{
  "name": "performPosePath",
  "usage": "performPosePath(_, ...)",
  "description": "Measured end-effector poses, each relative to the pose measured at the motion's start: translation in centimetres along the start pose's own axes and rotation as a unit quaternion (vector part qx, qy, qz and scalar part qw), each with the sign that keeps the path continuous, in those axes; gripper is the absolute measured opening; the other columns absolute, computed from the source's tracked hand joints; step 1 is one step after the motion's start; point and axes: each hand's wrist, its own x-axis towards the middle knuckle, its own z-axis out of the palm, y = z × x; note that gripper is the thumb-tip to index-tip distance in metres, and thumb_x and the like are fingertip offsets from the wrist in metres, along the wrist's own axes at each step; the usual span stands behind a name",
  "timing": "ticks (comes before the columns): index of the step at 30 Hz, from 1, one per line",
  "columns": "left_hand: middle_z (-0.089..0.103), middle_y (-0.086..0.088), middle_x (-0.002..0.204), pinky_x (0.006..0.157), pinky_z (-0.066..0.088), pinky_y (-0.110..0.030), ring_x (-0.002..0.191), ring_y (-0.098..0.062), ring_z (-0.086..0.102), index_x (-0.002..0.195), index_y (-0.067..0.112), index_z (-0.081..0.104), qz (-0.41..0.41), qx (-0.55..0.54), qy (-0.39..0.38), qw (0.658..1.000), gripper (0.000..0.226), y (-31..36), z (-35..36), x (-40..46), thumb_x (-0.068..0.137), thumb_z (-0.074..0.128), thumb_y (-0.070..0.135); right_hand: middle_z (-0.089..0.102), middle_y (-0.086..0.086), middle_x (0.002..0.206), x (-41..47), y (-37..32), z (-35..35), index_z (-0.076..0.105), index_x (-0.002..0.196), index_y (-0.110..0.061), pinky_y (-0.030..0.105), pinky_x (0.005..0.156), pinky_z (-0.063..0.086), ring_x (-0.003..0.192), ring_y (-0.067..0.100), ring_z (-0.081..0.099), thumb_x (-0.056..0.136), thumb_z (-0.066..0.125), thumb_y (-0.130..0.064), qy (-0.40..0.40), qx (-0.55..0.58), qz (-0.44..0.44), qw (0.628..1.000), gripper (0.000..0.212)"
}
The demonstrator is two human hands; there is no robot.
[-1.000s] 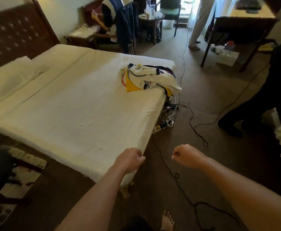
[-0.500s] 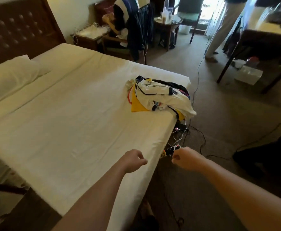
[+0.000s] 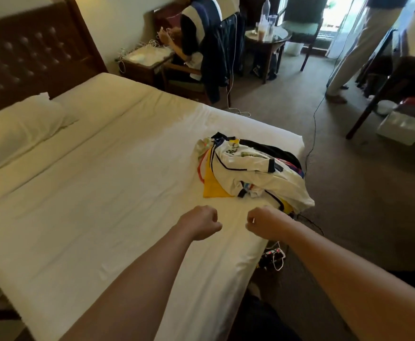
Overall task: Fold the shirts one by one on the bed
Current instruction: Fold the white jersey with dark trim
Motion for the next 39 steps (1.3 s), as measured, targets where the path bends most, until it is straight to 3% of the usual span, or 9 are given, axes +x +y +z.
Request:
performPosePath(9,0.066,-0.004,0.120,0.085,0.054,-0.038,0.103,-0.023,0.063,0.115,0.020,0.066,-0.063,-0.007,0.003,0.998,0.032,-0.6,-5.5,15.0,0.095,0.057,0.043,0.061,0.002,0.097,17.7,5.1,-6.3,0.068,0.104,-0.015,0.034,0.079,0.054,0.087,0.021,0.060,0.098,0.051,-0.032,-0.007,-0.016,-0.022,1.000,0.025)
performPosePath(16,0.066,-0.002,0.124,0.088,0.054,-0.039,0.106,-0.021,0.063,0.122,0.023,0.065,-0.108,-0.031,-0.019,0.993,0.034,-3.2,-7.2,26.7,0.096,0.056,0.044,0.067,0.008,0.111,33.3,8.6,-8.0,0.068,0.116,-0.013,0.040,0.089,0.056,0.101,0.028,0.065,0.097,0.052,-0.031,-0.084,0.020,0.017,0.996,0.030)
performPosePath(21,0.067,-0.003,0.121,0.089,0.055,-0.041,0.103,-0.021,0.063,0.119,0.025,0.065,-0.154,-0.044,-0.041,0.986,0.032,-7.1,-6.5,32.8,0.096,0.055,0.045,0.061,0.008,0.118,41.5,10.7,-6.1,0.064,0.119,-0.015,0.034,0.085,0.052,0.103,0.026,0.060,0.094,0.055,-0.026,-0.074,0.031,0.010,0.997,0.030)
performPosePath(25,0.066,-0.002,0.122,0.090,0.054,-0.041,0.105,-0.022,0.062,0.121,0.024,0.065,-0.182,-0.065,-0.066,0.979,0.033,-9.2,-4.5,35.9,0.096,0.056,0.044,0.043,0.011,0.137,46.0,12.2,-3.8,0.049,0.138,-0.020,0.044,0.098,0.044,0.128,0.033,0.043,0.090,0.062,-0.035,-0.012,-0.003,0.030,0.999,0.052)
performPosePath(29,0.066,-0.003,0.119,0.088,0.055,-0.042,0.103,-0.023,0.063,0.120,0.023,0.065,-0.194,-0.083,-0.087,0.974,0.032,-10.2,-1.8,37.4,0.096,0.056,0.043,0.029,0.010,0.148,48.1,13.9,-1.6,0.021,0.151,-0.027,0.053,0.106,0.036,0.136,0.038,0.033,0.079,0.074,-0.055,-0.030,-0.073,0.047,0.996,0.093)
performPosePath(31,0.067,-0.003,0.118,0.087,0.055,-0.042,0.101,-0.023,0.063,0.118,0.024,0.066,-0.194,-0.087,-0.097,0.972,0.031,-10.3,-0.7,37.4,0.096,0.056,0.043,0.038,0.010,0.145,48.4,14.8,-1.0,0.027,0.148,-0.025,0.051,0.103,0.039,0.131,0.037,0.041,0.086,0.070,-0.041,-0.016,-0.123,0.037,0.992,0.077)
performPosePath(34,0.066,-0.003,0.118,0.086,0.055,-0.042,0.100,-0.024,0.063,0.116,0.026,0.065,-0.190,-0.081,-0.105,0.973,0.029,-10.5,-0.3,37.0,0.095,0.055,0.044,0.064,0.007,0.114,49.2,15.1,-2.4,0.058,0.120,-0.020,0.040,0.085,0.050,0.102,0.028,0.060,0.093,0.055,-0.016,0.012,-0.142,0.011,0.990,0.027)
performPosePath(37,0.066,-0.003,0.120,0.086,0.054,-0.040,0.102,-0.024,0.063,0.117,0.026,0.064,-0.202,-0.074,-0.091,0.972,0.030,-10.8,-2.0,35.7,0.096,0.055,0.045,0.064,0.009,0.099,49.5,13.9,-5.2,0.062,0.103,-0.016,0.037,0.076,0.054,0.087,0.028,0.059,0.089,0.053,-0.009,0.006,-0.084,0.016,0.996,0.018)
performPosePath(39,0.065,-0.002,0.121,0.086,0.053,-0.039,0.102,-0.024,0.062,0.117,0.025,0.064,-0.214,-0.083,-0.070,0.971,0.030,-10.8,-3.7,34.4,0.096,0.055,0.044,0.064,0.011,0.101,49.0,12.2,-7.6,0.063,0.102,-0.011,0.034,0.074,0.052,0.088,0.030,0.061,0.090,0.050,-0.005,-0.033,-0.177,-0.073,0.981,0.019)
